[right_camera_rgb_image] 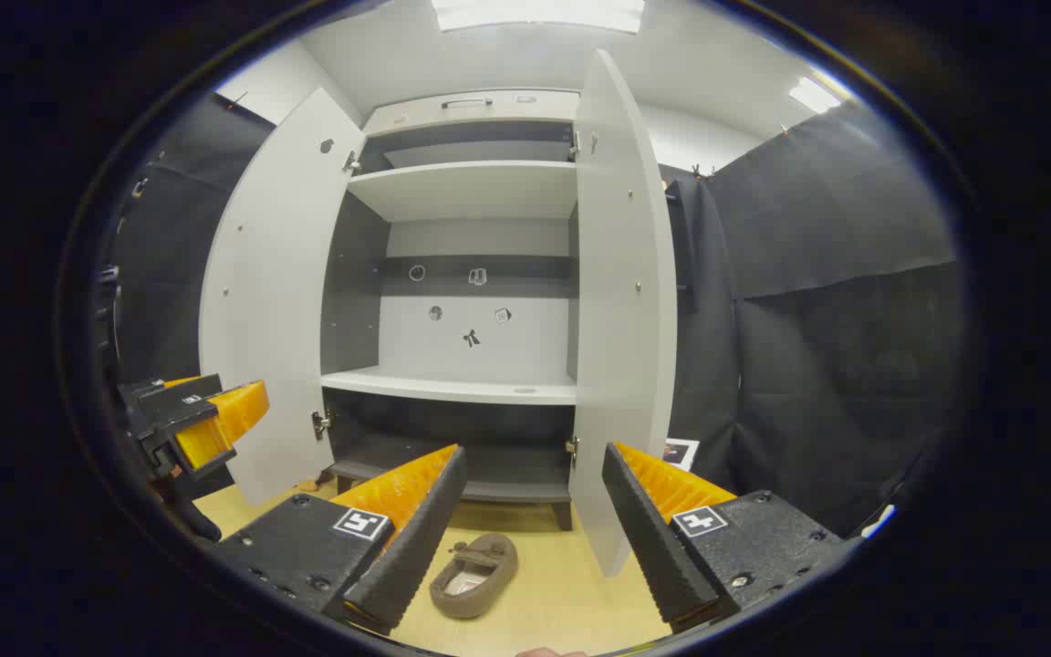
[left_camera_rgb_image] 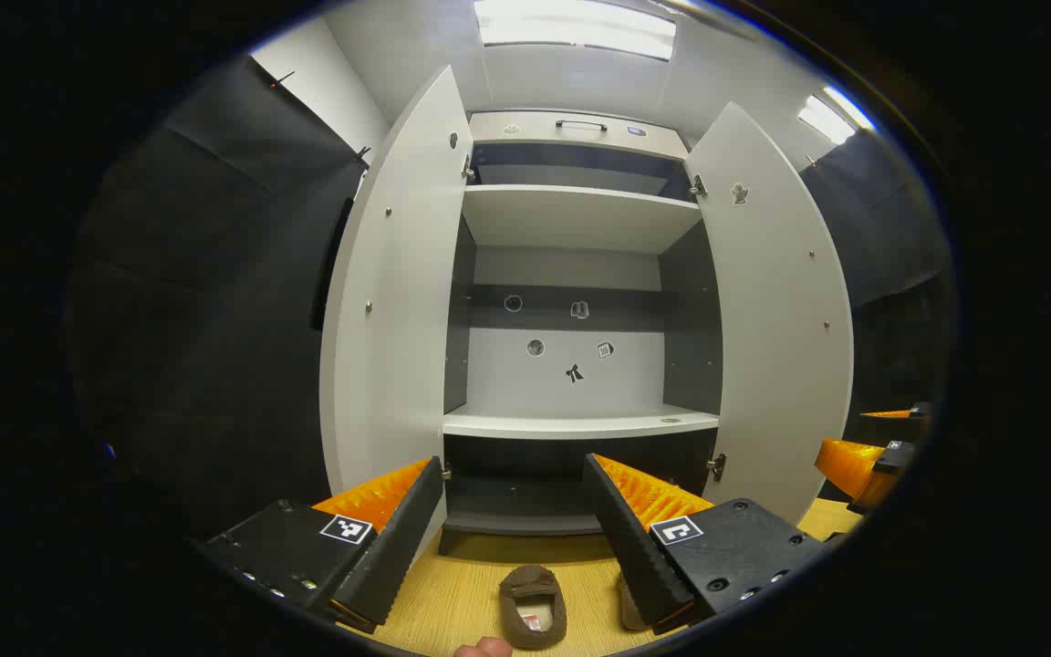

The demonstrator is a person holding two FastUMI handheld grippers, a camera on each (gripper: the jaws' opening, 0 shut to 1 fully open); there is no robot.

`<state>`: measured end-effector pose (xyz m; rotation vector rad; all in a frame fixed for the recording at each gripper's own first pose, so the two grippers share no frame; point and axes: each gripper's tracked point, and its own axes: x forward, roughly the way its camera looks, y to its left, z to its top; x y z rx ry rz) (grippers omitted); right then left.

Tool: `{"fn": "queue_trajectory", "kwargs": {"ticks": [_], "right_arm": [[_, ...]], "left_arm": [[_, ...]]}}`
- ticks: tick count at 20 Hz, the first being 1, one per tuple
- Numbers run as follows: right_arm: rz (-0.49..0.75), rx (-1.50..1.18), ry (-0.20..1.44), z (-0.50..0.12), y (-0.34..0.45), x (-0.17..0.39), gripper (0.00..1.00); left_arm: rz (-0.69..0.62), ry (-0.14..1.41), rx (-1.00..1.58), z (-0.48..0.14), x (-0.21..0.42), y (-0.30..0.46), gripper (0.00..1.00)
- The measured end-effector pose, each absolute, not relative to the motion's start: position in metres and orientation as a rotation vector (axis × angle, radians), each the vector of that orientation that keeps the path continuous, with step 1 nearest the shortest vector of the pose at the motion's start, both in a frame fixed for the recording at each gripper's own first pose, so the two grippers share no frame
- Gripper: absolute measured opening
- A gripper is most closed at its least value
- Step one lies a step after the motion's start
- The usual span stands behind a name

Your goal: Grab one shoe with the right hand and put it into the shoe cabinet, grab the other shoe with the left hand and put it into the shoe cabinet; then close the right door with the right hand and the left door with the left hand.

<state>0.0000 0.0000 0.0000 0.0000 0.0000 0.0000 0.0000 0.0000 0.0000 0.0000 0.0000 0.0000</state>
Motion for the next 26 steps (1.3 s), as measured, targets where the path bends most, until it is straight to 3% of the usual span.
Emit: {"fn": "queue_trajectory", "kwargs": {"ticks": [19, 26], "right_arm": [[0.028, -0.012, 0.012, -0.003, 0.008, -0.004, 0.98], [0.104, -0.032, 0.053, -0.011, 0.028, 0.018, 0.98]], "left_arm": [[0.009, -0.005, 0.004, 0.004, -0.008, 0.003, 0.95], [0.028, -0.001, 0.007, 0.003, -0.013, 0.011, 0.95]]}}
